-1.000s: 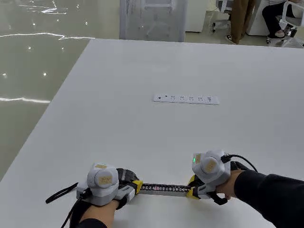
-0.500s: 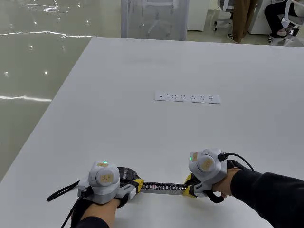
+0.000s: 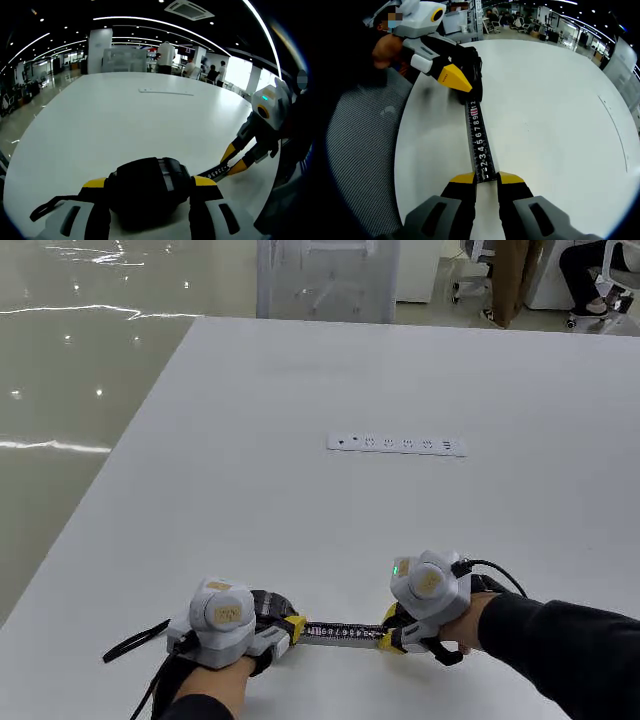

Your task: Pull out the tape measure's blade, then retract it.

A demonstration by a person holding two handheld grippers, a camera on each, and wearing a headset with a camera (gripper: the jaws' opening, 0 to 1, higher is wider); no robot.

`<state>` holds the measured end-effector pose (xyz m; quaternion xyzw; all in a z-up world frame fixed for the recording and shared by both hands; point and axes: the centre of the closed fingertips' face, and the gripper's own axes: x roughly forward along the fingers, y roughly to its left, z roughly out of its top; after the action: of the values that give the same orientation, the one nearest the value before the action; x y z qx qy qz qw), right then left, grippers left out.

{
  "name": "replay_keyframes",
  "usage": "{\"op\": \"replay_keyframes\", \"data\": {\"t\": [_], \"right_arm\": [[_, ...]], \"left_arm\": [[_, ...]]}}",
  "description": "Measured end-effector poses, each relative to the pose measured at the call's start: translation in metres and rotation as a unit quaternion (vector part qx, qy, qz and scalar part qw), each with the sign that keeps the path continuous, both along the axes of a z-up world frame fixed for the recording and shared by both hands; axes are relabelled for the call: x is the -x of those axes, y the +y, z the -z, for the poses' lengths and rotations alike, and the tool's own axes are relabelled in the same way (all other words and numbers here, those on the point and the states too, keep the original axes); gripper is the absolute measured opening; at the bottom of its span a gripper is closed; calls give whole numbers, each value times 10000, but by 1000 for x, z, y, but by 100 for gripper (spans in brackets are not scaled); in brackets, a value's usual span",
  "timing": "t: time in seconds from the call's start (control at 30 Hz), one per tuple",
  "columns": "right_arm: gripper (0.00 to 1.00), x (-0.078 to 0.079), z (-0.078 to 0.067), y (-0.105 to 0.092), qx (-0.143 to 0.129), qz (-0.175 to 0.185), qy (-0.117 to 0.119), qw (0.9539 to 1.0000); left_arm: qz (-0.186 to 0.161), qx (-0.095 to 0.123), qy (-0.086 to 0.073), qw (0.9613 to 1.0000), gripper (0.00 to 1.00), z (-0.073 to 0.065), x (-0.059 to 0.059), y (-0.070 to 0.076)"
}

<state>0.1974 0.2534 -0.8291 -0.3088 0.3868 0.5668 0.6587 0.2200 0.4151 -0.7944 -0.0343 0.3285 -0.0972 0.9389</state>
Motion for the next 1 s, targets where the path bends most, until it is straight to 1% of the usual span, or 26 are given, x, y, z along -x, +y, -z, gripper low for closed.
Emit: {"op": "replay_keyframes", "data": {"t": [0.57, 0.8, 1.0], "right_arm": [[13, -2, -2, 14, -101, 34, 38, 9999], [13, 0, -1, 23, -192, 81, 85, 9997], [13, 3, -1, 34, -260, 36, 38, 9996]], "left_arm": [[5, 11, 15, 10000, 59, 1, 0, 0], [-6, 25, 14, 10000, 59, 0, -1, 0], [-3, 25, 11, 10000, 59, 0, 0, 0]]}}
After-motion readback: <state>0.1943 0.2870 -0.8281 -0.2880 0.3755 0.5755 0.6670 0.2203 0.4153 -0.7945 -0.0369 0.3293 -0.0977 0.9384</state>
